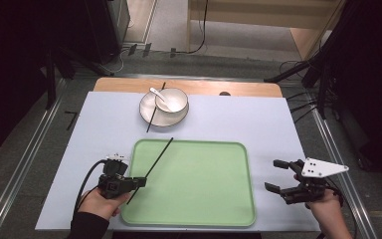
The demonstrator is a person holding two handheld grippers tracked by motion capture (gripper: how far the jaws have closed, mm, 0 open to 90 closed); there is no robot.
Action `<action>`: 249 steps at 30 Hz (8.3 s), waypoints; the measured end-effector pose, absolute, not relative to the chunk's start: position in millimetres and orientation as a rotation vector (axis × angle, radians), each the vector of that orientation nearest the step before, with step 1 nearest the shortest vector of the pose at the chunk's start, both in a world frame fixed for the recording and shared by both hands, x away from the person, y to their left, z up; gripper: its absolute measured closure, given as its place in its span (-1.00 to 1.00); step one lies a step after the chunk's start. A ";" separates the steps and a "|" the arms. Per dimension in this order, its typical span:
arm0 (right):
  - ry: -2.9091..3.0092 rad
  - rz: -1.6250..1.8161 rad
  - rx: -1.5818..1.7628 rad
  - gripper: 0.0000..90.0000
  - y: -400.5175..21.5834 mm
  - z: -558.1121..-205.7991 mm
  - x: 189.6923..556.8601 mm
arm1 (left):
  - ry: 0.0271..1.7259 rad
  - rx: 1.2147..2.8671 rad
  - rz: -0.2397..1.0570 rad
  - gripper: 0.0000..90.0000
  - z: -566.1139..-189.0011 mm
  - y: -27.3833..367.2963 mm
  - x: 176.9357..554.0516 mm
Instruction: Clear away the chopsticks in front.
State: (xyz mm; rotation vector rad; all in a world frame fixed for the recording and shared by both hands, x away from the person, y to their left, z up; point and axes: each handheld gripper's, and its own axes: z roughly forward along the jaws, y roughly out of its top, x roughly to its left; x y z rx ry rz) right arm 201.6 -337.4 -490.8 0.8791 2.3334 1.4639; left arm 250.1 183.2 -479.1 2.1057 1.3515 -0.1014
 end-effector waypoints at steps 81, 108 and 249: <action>2.315 1.485 0.911 -0.62 -342.8 -492.5 198.3 | 1.089 2.173 0.017 -0.42 -437.8 177.5 417.0; 2.314 1.501 0.913 -0.61 -345.2 -492.9 196.3 | 1.317 2.187 0.049 0.39 -478.7 152.3 480.2; 2.323 1.500 0.870 -0.61 -337.4 -489.7 201.6 | 1.391 2.210 -0.214 0.79 -500.3 190.4 263.9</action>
